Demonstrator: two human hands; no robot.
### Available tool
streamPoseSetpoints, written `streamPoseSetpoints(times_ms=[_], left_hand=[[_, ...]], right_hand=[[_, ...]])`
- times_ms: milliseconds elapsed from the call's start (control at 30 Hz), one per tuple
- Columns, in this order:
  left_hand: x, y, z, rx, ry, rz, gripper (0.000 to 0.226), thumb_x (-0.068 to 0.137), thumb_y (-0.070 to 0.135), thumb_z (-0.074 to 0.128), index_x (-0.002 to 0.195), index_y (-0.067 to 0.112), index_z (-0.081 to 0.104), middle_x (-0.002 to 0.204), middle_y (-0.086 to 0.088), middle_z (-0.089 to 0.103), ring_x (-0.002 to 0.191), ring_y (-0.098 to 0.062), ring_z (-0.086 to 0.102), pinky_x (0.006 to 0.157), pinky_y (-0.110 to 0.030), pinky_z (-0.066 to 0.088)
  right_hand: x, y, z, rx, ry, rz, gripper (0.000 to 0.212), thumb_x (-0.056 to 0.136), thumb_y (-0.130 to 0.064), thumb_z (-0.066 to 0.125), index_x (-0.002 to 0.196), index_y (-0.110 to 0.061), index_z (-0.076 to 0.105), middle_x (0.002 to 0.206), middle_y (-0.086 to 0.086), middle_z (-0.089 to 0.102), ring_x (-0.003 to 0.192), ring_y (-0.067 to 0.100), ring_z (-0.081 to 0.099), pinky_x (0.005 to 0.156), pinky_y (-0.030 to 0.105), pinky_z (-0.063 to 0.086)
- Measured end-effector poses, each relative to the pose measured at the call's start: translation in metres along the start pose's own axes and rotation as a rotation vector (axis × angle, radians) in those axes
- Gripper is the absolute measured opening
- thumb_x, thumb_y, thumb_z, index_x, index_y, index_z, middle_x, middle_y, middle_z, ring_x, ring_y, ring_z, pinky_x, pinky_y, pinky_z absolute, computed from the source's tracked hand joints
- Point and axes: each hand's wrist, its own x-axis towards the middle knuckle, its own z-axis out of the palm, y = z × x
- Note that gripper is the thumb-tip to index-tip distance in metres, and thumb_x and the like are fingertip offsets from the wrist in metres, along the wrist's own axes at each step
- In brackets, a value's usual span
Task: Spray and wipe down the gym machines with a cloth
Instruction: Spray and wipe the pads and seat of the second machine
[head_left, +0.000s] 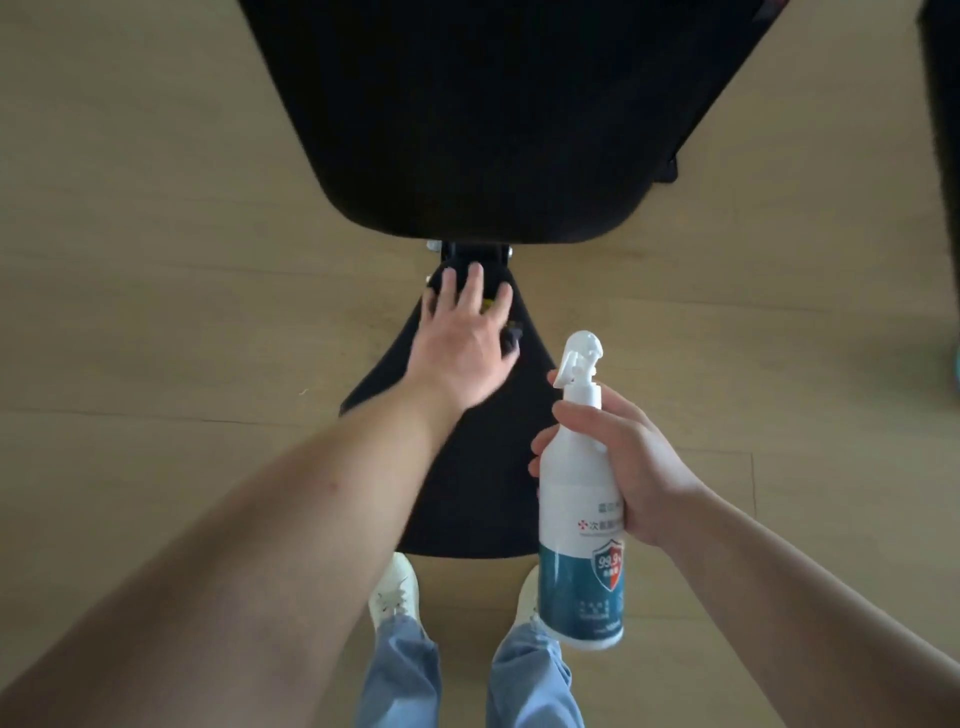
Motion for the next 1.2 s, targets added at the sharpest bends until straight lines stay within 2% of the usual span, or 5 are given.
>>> streamPoseSetpoints(times_ms=[200,400,700,967,1200], left_hand=[[0.018,-0.024,-0.007,-0.184,0.019,-0.312,0.066,0.103,0.053,0.042,0.161,0.029,0.023,0.155,-0.016,0.037,0.131,-0.040,0.046,0.095,-0.047,0.050],[-0.060,-0.037,-0.009,-0.185,0.023,-0.402,0.064,0.101,0.052,0.044,0.159,0.030,0.028,0.120,-0.013,0.056,0.107,-0.032,0.058,0.080,-0.039,0.050],[-0.197,-0.044,0.006,-0.462,0.140,-0.521,0.063,0.099,0.043,0.051,0.156,0.023,0.037,0.112,-0.003,0.056,0.088,-0.015,0.059,0.070,-0.024,0.052],[-0.058,-0.075,-0.012,-0.645,0.090,-0.652,0.038,0.101,0.048,0.049,0.129,0.023,0.045,0.127,-0.003,0.053,0.133,-0.026,0.043,0.107,-0.044,0.034],[0.043,-0.073,-0.022,-0.894,-0.052,-0.669,0.040,0.101,0.049,0.048,0.128,0.020,0.049,0.117,0.000,0.059,0.106,-0.026,0.059,0.088,-0.035,0.044]], right_hand=[[0.005,-0.004,0.020,-0.035,-0.008,0.005,0.048,0.084,-0.031,0.073,0.130,-0.029,0.061,0.090,0.017,0.073,0.081,0.034,0.072,0.075,0.048,0.061],[-0.005,-0.004,0.033,-0.047,-0.003,0.042,0.039,0.094,-0.027,0.070,0.132,-0.029,0.060,0.091,0.018,0.073,0.080,0.033,0.071,0.080,0.052,0.059],[-0.012,0.008,0.056,-0.081,-0.089,0.051,0.050,0.080,-0.035,0.072,0.130,-0.032,0.062,0.095,0.019,0.074,0.083,0.036,0.072,0.086,0.061,0.059],[0.005,0.029,0.056,-0.062,-0.057,0.057,0.051,0.080,-0.036,0.072,0.130,-0.034,0.061,0.097,0.018,0.074,0.085,0.035,0.072,0.085,0.057,0.059],[0.014,0.029,0.040,-0.052,-0.010,0.035,0.049,0.079,-0.035,0.071,0.127,-0.036,0.061,0.095,0.018,0.074,0.085,0.035,0.072,0.078,0.049,0.058]])
